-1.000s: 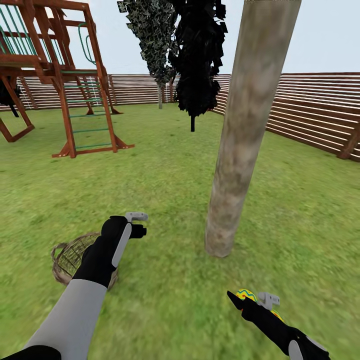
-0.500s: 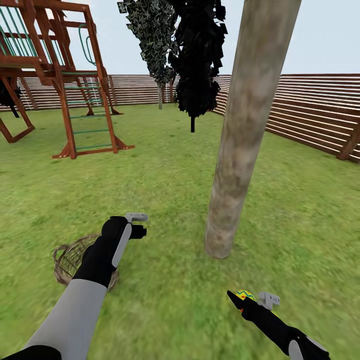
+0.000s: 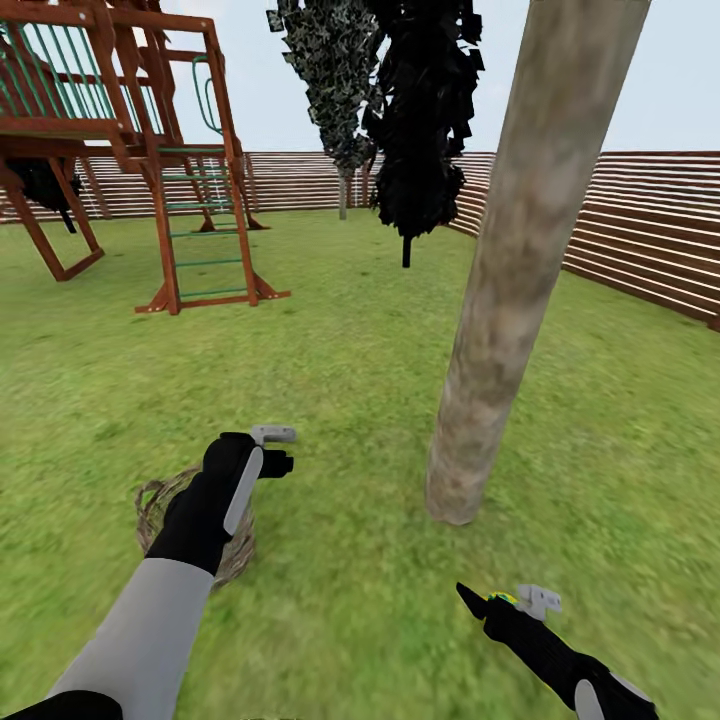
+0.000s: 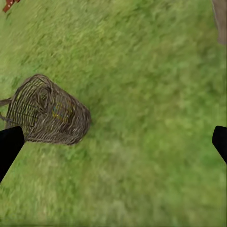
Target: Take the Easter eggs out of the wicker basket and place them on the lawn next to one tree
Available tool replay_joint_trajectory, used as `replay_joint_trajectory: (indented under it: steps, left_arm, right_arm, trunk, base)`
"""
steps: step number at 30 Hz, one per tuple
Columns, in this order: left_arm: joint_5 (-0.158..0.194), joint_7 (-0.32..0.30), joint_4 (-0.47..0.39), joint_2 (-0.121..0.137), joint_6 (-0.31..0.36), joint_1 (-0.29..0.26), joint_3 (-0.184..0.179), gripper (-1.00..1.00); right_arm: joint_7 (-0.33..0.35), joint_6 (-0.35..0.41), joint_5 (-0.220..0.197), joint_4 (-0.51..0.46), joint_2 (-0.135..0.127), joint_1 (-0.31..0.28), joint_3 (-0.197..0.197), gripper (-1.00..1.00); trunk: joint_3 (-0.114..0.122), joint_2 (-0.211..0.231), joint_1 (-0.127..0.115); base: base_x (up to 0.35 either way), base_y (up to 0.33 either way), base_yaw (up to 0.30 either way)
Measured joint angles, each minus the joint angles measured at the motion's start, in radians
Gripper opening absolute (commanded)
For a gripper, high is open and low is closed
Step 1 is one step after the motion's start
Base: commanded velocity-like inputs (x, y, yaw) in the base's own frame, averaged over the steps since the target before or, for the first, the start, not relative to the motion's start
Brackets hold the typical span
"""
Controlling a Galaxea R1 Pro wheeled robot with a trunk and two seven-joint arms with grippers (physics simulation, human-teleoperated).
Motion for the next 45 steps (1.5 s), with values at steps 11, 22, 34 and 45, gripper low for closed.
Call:
replay_joint_trajectory:
  steps: [11,22,34,45]
  left_arm:
    - [0.001,0.0,0.0,0.0,0.0,0.0,0.001,1.0]
    - [0.001,0.0,0.0,0.0,0.0,0.0,0.001,1.0]
    - [0.001,0.0,0.001,0.0,0.0,0.0,0.001,1.0]
    - [0.003,0.0,0.057,0.0,0.0,0.0,0.001,1.0]
  right_arm:
    - [-0.003,0.001,0.001,0.001,0.0,0.0,0.002,1.0]
    - [-0.004,0.001,0.001,0.001,0.0,0.0,0.002,1.0]
    - [-0.004,0.001,0.001,0.001,0.0,0.0,0.003,1.0]
    - [-0.003,0.001,0.0,0.001,0.001,0.0,0.004,1.0]
  trunk:
    - [0.035,0.077,-0.042]
    - [0.07,0.154,-0.084]
    - [0.107,0.238,-0.13]
    - [0.142,0.315,-0.173]
  base:
    - [0.0,0.0,0.214]
    - [0.0,0.0,0.21]
    - [0.0,0.0,0.198]
    - [0.0,0.0,0.058]
